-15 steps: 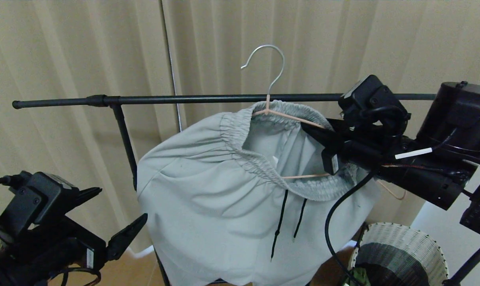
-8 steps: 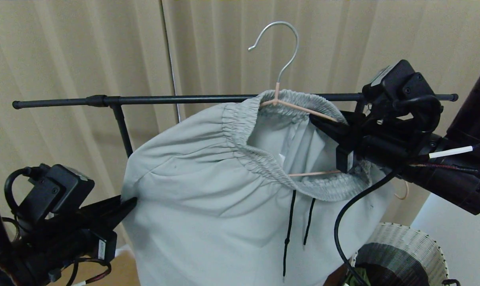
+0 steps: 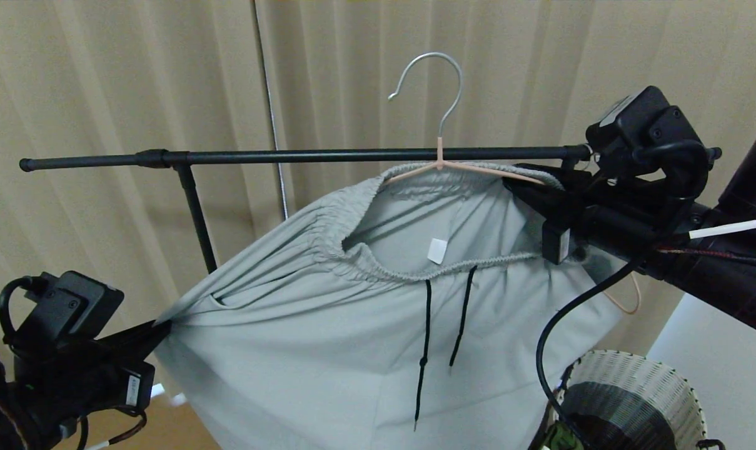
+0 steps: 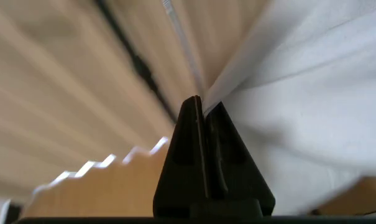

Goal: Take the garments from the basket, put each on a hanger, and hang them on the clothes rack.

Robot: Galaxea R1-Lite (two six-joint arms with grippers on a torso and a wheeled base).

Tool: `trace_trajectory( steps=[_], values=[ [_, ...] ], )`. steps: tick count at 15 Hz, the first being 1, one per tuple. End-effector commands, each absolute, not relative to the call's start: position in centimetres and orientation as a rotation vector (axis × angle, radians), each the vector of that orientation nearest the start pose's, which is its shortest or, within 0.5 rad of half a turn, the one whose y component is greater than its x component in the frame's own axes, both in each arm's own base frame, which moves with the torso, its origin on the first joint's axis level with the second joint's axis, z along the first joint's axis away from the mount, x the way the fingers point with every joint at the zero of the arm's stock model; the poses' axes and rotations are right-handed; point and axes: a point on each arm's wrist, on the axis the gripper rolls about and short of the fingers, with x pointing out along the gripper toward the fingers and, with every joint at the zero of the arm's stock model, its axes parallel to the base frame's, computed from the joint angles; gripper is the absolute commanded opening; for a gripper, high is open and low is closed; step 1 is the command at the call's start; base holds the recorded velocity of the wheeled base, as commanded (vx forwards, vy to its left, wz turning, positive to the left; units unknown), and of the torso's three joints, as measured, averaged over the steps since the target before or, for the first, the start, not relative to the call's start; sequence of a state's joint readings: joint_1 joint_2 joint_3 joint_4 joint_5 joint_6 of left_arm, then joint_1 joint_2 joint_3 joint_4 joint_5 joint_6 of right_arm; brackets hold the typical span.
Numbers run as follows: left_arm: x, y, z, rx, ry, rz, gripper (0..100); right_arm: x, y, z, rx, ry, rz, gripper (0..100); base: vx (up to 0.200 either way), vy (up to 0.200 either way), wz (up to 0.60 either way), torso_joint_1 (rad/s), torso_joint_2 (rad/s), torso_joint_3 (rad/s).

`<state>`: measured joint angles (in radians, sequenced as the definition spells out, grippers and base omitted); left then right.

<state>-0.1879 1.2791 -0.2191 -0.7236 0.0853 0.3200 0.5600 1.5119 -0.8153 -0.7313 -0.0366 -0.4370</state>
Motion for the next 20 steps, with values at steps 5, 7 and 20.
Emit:
trace_trajectory(
  steps=[5,7,20],
  values=[
    [16.0,-2.4,13.8,0.404,0.312,-0.134,0,22.9,14.0,24.7,-0.418,-0.142,0.500,0,0.000,0.000,0.00,0.000,0.00,0.000],
    [15.9,-2.7,13.9,0.403,0.299,-0.151,100,22.9,14.0,24.7,-0.419,-0.140,0.501,0,0.000,0.000,0.00,0.000,0.00,0.000],
    [12.7,-2.6,17.3,0.241,0.072,-0.268,100,22.3,12.4,23.4,-0.412,0.364,0.327,0,0.000,0.000,0.00,0.000,0.00,0.000]
  ],
)
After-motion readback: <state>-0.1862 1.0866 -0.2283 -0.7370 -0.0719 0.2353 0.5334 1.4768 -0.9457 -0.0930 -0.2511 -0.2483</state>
